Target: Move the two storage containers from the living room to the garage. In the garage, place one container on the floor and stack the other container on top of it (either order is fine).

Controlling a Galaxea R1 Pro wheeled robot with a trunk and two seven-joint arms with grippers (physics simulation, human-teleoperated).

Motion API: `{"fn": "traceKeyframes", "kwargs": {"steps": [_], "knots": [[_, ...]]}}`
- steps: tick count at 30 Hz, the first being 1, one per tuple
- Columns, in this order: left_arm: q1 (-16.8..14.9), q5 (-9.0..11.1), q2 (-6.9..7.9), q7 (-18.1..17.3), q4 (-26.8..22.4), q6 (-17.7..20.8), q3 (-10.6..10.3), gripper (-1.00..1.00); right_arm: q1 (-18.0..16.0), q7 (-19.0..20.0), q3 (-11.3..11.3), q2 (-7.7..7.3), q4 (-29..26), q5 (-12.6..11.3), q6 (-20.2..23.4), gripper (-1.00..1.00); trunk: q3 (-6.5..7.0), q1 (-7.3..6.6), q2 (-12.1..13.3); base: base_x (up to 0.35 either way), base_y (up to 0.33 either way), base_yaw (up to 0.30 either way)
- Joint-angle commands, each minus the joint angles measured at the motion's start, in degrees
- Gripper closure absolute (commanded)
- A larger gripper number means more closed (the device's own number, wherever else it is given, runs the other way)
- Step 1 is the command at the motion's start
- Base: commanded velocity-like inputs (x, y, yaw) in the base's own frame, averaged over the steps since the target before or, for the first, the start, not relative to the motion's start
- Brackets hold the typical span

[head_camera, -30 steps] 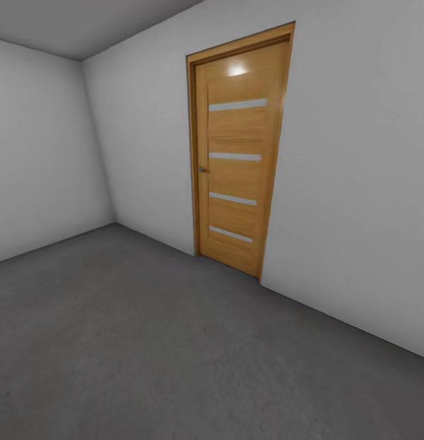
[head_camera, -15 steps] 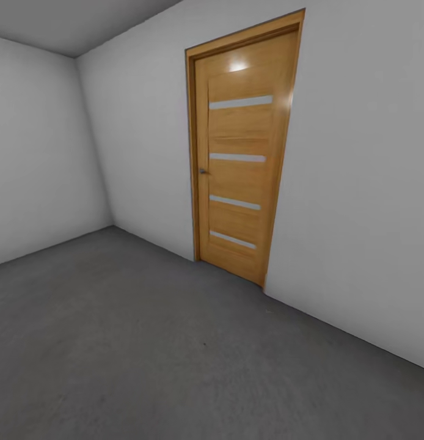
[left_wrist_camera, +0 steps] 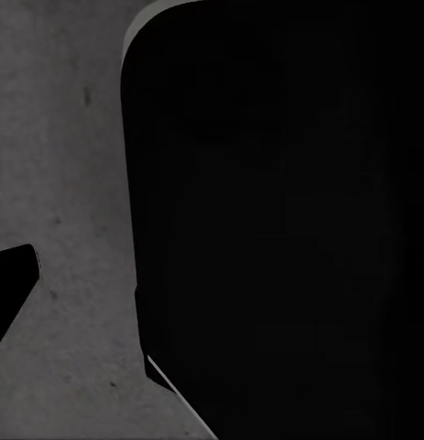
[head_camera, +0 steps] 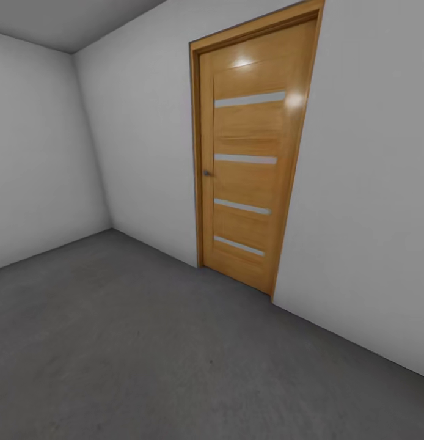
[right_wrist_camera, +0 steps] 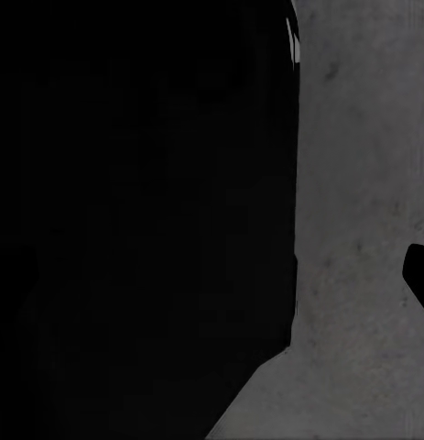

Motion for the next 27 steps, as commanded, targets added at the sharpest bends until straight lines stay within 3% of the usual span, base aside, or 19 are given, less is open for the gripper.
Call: {"fn": "traceKeyframes", "kwargs": {"steps": [1,27], "knots": [[-0.03,-0.05,0.0,0.02,0.05,-0.2,-0.06,-1.0,-0.01,-0.01,-0.25,0.0,-0.01,-0.01,-0.03,-1.0,-0.04,0.03,-0.02,0.304,0.186,0.0],[-0.03,-0.05,0.0,0.02,0.05,-0.2,-0.06,-1.0,-0.01,-0.01,-0.26,0.0,-0.01,-0.02,-0.03,-1.0,-0.04,0.03,-0.02,0.316,0.114,0.0]]}}
